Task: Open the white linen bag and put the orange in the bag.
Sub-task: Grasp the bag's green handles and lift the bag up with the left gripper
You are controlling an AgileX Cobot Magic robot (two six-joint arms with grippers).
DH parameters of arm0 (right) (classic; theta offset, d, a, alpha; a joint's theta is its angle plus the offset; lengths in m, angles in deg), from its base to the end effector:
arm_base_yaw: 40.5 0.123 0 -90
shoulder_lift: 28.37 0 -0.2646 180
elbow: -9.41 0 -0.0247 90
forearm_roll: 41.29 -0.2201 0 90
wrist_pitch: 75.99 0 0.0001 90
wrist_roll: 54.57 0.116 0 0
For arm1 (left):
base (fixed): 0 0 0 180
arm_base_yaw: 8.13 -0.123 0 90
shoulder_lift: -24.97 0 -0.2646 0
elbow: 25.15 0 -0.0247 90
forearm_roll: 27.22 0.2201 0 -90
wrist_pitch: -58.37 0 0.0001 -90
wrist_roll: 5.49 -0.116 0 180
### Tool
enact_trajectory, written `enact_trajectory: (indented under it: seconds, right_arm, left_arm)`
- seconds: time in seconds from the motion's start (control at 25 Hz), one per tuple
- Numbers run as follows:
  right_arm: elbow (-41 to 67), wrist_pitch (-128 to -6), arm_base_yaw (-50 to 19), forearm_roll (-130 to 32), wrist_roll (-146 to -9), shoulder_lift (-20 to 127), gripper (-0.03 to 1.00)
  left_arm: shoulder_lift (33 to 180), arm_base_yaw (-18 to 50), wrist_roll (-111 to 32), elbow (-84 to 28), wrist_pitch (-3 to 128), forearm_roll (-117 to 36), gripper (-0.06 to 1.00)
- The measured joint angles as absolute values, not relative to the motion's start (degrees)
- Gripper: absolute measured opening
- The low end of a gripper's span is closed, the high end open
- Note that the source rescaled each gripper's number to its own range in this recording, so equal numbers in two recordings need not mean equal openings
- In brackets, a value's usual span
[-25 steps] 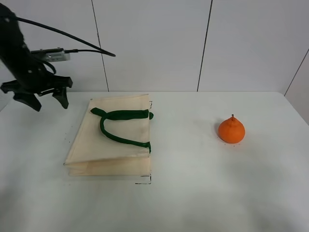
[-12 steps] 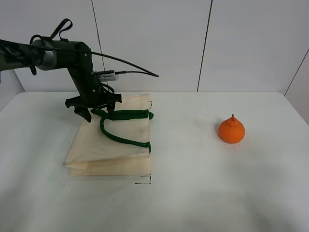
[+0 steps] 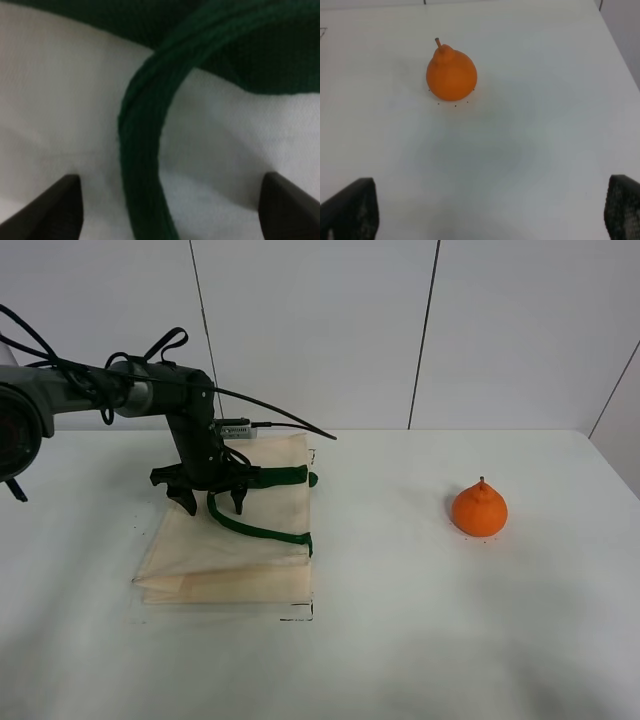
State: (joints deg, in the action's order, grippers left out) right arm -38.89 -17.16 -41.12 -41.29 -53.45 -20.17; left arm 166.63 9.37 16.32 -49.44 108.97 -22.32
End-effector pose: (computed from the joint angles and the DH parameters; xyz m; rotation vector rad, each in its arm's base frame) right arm 0.0128 -0.0001 0.2531 0.0306 2.0127 0.0056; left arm 0.4206 -0.1246 0.0947 -0.0407 2.9197 -0.0047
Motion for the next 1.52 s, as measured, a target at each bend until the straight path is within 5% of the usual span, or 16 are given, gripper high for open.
enact_trajectory:
  seconds: [0.16,0.24,0.32,0.44,0.52,1.52]
  right_arm:
    - [-38.89,-17.16,-41.12,-41.29,-53.45,-20.17,1.00]
    - [-38.89,-17.16,-41.12,-41.29,-53.45,-20.17,1.00]
    - [-38.89,-17.16,-41.12,-41.29,-53.45,-20.17,1.00]
    - [-38.89,-17.16,-41.12,-41.29,-53.45,-20.17,1.00]
    - [-38.89,-17.16,-41.12,-41.29,-53.45,-20.17,1.00]
    - [-38.89,-17.16,-41.12,-41.79,-53.45,-20.17,1.00]
  left_arm:
    - [166.68,9.37,16.33,-49.44,108.59,-22.27,0.99]
    - [166.68,9.37,16.33,-49.44,108.65,-22.22,0.91]
    - [166.68,9.37,16.40,-49.44,109.05,-22.07,0.71]
    - [166.68,9.18,17.07,-49.44,109.72,-21.93,0.24]
    - [166.68,9.02,17.85,-49.44,110.27,-21.94,0.02]
    - [144.88,12.61,6.09,-68.35,126.51,-24.14,0.00]
